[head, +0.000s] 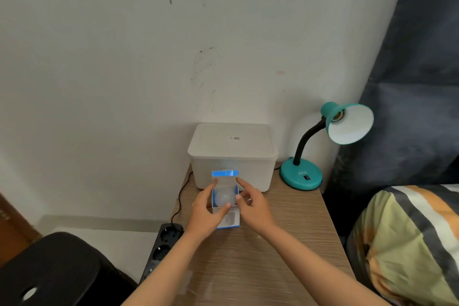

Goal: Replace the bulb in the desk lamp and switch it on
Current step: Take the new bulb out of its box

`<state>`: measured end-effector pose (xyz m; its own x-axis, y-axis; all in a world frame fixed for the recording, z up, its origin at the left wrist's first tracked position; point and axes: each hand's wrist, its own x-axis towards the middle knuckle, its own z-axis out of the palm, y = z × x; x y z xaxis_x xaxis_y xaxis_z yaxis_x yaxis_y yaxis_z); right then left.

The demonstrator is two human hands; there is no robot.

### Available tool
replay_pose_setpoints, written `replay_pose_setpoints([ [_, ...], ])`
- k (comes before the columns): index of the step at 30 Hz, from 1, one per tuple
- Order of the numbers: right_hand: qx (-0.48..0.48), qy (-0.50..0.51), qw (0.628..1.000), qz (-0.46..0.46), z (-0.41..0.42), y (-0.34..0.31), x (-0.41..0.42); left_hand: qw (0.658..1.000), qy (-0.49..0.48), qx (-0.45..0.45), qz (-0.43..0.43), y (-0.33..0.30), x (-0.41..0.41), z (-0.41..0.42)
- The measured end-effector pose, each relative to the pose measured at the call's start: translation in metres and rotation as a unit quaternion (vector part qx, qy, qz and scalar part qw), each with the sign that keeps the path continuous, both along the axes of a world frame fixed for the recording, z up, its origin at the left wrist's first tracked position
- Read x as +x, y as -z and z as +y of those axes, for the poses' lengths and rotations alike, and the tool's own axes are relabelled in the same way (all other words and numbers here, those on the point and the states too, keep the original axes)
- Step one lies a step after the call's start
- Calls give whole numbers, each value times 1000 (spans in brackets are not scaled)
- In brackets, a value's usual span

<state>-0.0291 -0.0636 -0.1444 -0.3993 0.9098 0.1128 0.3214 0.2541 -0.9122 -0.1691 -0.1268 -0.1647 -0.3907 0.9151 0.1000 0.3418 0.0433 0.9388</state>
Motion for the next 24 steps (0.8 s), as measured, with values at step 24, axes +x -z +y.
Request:
replay_pose_setpoints([
  [24,63,-57,976,-201,16,-39,-19,991,95,-74,-61,-19,-19,-12],
])
